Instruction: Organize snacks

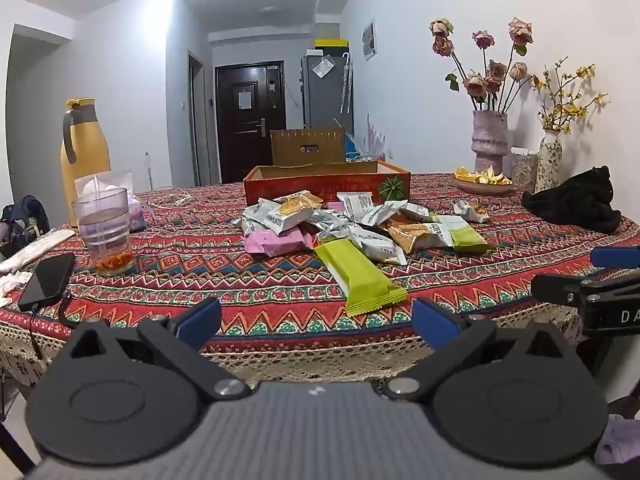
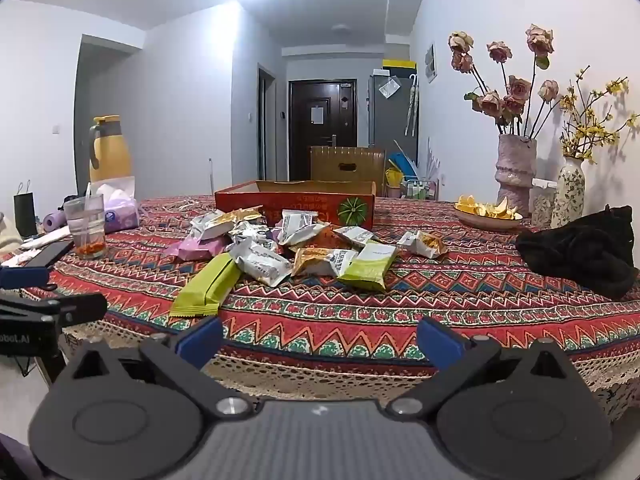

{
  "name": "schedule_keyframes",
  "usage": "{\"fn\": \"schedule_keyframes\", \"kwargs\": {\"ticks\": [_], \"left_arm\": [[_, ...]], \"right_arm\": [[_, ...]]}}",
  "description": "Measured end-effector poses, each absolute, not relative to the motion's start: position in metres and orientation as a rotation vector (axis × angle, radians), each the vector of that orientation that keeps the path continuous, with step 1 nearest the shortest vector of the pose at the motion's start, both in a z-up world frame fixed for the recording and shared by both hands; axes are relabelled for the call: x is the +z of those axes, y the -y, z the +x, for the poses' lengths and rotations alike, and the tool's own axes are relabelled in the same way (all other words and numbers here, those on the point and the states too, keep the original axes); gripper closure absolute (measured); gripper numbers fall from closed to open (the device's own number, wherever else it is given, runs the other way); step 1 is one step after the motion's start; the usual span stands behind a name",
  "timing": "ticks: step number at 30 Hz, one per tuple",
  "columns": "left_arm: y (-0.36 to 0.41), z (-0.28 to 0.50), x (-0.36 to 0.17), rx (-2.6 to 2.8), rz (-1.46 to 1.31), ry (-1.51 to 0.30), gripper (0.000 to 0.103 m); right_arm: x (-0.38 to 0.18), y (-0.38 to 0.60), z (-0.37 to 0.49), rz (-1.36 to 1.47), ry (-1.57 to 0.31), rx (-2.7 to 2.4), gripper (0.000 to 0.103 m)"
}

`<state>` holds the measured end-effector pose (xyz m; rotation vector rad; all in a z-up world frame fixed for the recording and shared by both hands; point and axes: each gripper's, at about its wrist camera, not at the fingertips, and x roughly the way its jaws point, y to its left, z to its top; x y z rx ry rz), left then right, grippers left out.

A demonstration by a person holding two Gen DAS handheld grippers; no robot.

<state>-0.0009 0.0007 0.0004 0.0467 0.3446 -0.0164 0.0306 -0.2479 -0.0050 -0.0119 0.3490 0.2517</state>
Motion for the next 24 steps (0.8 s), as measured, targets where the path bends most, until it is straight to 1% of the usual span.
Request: {"fn": "schedule_keyframes", "kwargs": {"ticks": [1,24], "left_arm": [[-0.0002,0.0007,0.0001,-0.010,0.054,-0.365,0.000],[-0.0008,-0.0042,0.0016,0.009,0.061,-0.323,0.000]], "right_arm": [[-0.0050,0.2474,0.0306,-0.012,-0.348,0.253,0.000],[-0.0053,0.2446,0.0321,-0.021,-0.360,0.265,0.000]]}}
